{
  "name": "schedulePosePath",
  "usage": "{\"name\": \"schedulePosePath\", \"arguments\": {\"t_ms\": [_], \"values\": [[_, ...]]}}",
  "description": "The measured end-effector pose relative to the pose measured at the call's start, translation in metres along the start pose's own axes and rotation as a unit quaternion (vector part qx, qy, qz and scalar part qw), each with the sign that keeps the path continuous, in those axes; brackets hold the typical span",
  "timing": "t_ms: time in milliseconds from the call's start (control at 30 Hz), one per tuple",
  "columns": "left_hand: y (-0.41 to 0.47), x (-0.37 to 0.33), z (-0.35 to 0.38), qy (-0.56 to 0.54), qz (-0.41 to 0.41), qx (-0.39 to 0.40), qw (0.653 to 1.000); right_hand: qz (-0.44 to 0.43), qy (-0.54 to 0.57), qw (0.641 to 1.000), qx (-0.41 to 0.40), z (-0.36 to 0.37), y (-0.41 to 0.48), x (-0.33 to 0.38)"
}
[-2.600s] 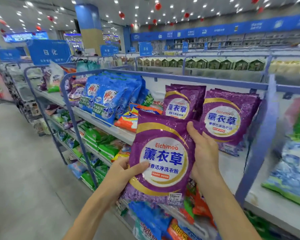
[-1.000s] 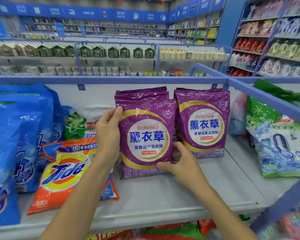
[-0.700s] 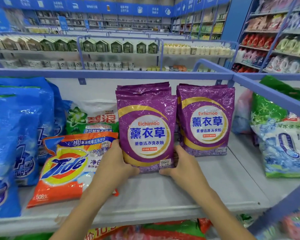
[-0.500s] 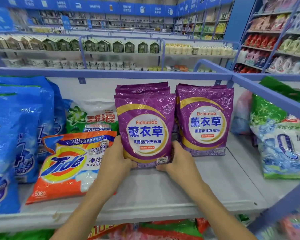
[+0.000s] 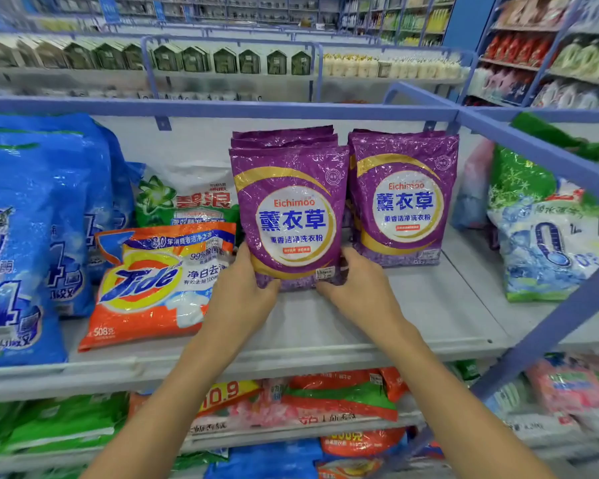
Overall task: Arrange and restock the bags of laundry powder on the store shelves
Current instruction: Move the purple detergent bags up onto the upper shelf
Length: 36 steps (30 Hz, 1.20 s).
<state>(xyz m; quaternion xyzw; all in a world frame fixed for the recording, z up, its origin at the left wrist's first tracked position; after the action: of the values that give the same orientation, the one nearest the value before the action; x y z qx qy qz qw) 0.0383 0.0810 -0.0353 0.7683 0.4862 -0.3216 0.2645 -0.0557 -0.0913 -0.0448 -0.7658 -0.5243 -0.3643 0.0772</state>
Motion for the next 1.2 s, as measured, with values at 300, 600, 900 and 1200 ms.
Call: {"name": "schedulePosePath", "arguments": {"t_ms": [300,600,900,1200], "values": [[-0.072,-0.014,-0.006,0.139,0.062,-0.02,0.988,-0.059,-0.062,0.995,0.054,-0.035,-0.069,-0.005],[-0.184,-0.012,0.027,0.276,0.049,-0.048,0.959,-0.1,-0.09,0.99,0.038,-0.078,-0.166,-0.044],[-0.261,-0.03,0.079,0.247,0.053,0.034,0.967,-0.015,-0.081,0.996,0.039,-0.114,-0.257,-0.091],[-0.306,-0.059,0.116,0.202,0.131,0.105,0.965,0.113,-0.11,0.987,-0.014,-0.165,-0.342,-0.119]]}}
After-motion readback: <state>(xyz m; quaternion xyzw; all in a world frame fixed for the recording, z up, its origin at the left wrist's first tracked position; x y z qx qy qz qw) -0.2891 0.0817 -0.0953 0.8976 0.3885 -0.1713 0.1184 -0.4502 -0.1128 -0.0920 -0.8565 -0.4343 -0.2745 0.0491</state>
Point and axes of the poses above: each hand's wrist, its own y-axis towards the middle knuckle, its own z-axis out of the palm, x = y × z, the point moved 4 cm from there along y, towards the middle knuckle, and after that the axes turned 7 degrees about -z, right-handed, at the moved point
